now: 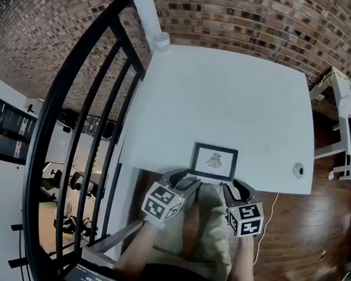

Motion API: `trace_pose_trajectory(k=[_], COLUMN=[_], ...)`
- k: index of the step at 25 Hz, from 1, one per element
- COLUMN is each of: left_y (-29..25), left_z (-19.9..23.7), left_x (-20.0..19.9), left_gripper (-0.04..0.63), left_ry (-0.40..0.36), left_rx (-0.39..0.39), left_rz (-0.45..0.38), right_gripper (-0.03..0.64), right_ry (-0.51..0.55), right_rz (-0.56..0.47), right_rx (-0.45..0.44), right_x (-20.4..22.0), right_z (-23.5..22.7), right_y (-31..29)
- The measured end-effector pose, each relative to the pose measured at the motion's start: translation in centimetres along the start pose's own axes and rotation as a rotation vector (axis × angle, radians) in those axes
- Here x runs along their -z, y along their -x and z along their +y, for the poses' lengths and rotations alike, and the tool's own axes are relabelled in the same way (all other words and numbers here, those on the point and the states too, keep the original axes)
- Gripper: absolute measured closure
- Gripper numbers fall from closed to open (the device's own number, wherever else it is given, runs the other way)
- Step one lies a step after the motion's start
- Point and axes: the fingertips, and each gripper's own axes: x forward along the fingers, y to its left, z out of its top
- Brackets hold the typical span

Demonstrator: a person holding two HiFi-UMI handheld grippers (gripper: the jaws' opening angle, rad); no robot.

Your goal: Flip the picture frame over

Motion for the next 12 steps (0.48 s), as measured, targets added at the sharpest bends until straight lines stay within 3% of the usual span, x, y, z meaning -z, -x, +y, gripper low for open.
trace_pose_trajectory(k=[12], left_y=[0.51], left_z=[-0.06], left_x=[-0.42], left_gripper=[0.391], left_ry=[0.031], left_rx=[0.001], left_rz=[-0.023], right_gripper=[0.489], right_ry=[-0.002], right_rz=[-0.008], right_rx=[-0.001], right_x=[-0.2], right_z=[0.52], right_y=[0.55])
